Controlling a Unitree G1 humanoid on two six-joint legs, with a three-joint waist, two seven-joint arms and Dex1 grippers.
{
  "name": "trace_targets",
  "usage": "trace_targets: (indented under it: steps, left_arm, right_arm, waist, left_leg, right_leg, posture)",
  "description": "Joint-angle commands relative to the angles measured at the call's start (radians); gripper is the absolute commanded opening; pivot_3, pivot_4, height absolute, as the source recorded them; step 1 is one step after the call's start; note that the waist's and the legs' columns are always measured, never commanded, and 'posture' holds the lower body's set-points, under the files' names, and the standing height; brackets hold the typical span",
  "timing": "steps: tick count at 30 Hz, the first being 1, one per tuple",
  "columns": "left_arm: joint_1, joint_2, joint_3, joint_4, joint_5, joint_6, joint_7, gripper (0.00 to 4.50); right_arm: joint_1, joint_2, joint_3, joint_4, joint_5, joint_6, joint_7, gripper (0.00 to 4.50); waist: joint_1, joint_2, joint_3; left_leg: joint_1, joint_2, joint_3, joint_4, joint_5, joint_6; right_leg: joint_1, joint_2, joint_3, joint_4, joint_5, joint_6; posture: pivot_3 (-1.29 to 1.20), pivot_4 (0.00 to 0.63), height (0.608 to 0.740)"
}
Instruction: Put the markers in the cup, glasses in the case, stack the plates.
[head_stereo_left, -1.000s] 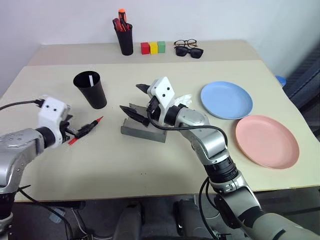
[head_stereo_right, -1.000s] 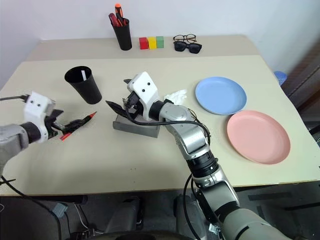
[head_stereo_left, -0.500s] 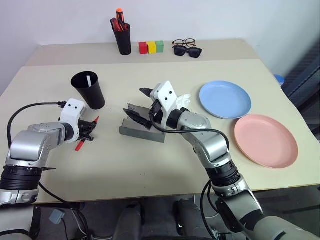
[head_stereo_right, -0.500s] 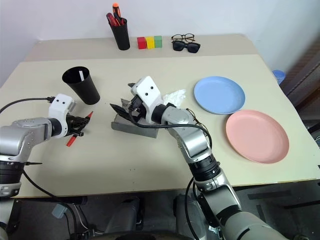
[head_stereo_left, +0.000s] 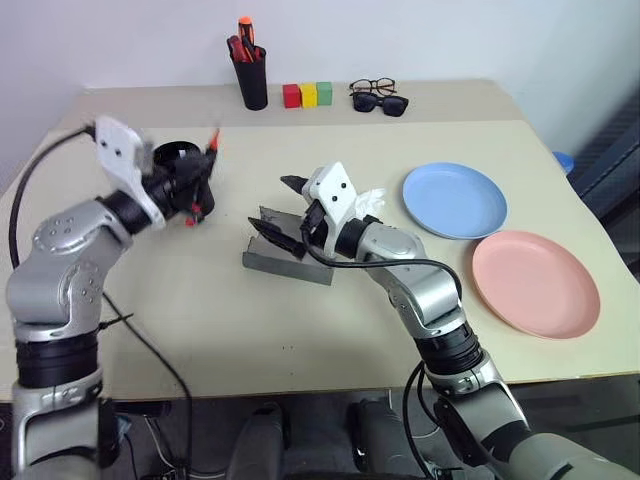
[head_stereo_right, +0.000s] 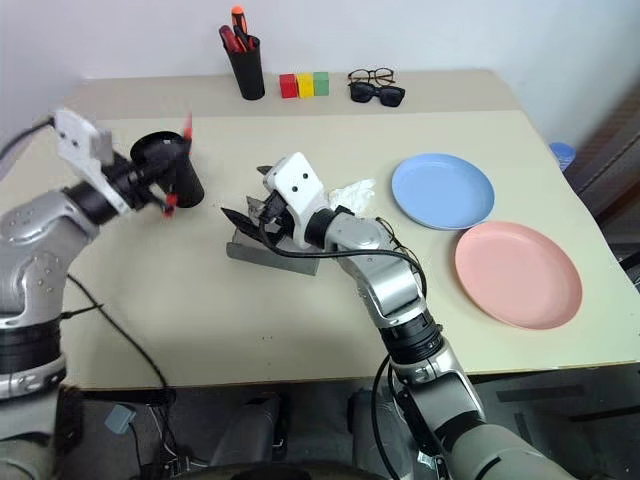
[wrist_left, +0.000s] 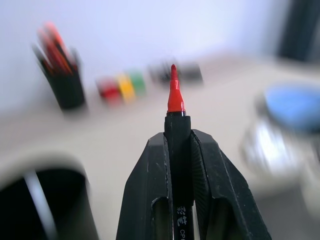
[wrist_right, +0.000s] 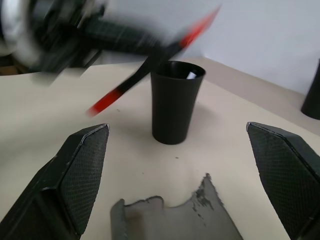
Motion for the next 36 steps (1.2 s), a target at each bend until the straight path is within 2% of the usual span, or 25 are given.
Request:
trace_targets:
  steps: [1,4,10,18,25,28,32,36]
  left_arm:
    - [-0.131,-0.015,0.036,0.160,0.183,-0.247,0.206,0.01]
    - [-0.205,-0.028,0.011,0.313,0.285,-0.405,0.295,0.01]
    - [-0.253,-0.088,-0.022,0.645,0.332,-0.649,0.283,0.01]
    - [-0.208,-0.114,-0.018,0.745,0.306,-0.731,0.235,0.01]
    - [-0.190,-0.126,-0.001,0.748,0.288,-0.737,0.236,3.34]
    - [-0.173,-0.123,0.013,0.681,0.240,-0.706,0.198,3.34]
    - [-0.086,-0.092,-0.012,0.445,0.102,-0.535,0.022,3.34]
    - [0.054,0.024,-0.106,0.157,-0.011,-0.290,-0.206,4.44]
  right_arm:
    - [-0.028,0.011,0.006,-0.013,0.007,-0.018,0.010,4.50]
    - [-0.033,0.017,0.011,-0.005,0.007,-0.024,0.016,4.50]
    - [-0.043,0.039,0.004,-0.008,0.009,-0.030,0.009,4.50]
    - [-0.025,0.033,0.001,-0.034,0.004,-0.018,-0.011,4.50]
    - [-0.036,0.031,0.002,-0.029,0.007,-0.018,-0.006,4.50]
    - [-0.043,0.018,-0.006,-0.022,0.006,-0.022,0.002,4.50]
    - [-0.035,-0.041,-0.031,-0.037,0.019,-0.018,0.041,4.50]
    - [-0.014,-0.136,-0.060,-0.072,0.045,-0.015,0.108,4.50]
  waist:
    - [-0.004,0.000,0.000]
    - [-0.006,0.000,0.000]
    - [-0.004,0.000,0.000]
    - [-0.006,0.000,0.000]
    - [-0.005,-0.001,0.000]
    - [-0.005,-0.001,0.000]
    - [-0.006,-0.001,0.000]
    - [-0.008,0.000,0.000]
  left_leg:
    - [0.000,0.000,0.000,0.000,0.000,0.000]
    - [0.000,0.000,0.000,-0.001,0.000,0.000]
    - [0.000,0.000,0.001,0.000,0.000,0.000]
    - [-0.001,0.000,0.001,0.000,0.000,0.000]
    - [-0.001,0.000,0.001,0.000,0.000,0.000]
    - [-0.001,0.000,0.001,0.000,0.000,0.000]
    - [-0.001,0.000,0.001,0.000,0.000,0.000]
    - [-0.001,0.000,0.001,0.000,0.000,0.000]
  right_leg:
    - [0.000,0.000,0.000,0.000,0.000,0.000]
    - [-0.001,0.001,0.000,0.000,0.000,0.000]
    - [-0.001,0.000,0.000,0.000,0.000,0.000]
    - [-0.002,0.001,0.000,0.001,0.000,0.000]
    - [-0.002,0.001,0.000,0.001,0.000,0.000]
    - [-0.002,0.001,0.000,0.001,0.000,0.000]
    - [-0.002,0.000,0.000,0.001,0.000,0.000]
    - [-0.002,0.000,0.001,0.001,0.000,0.000]
  posture:
    - [0.00,0.150,0.740]
    - [0.00,0.150,0.740]
    - [0.00,0.150,0.740]
    - [0.00,0.150,0.740]
    - [0.00,0.150,0.740]
    - [0.00,0.150,0.740]
    - [0.00,0.150,0.740]
    - [0.00,0.150,0.740]
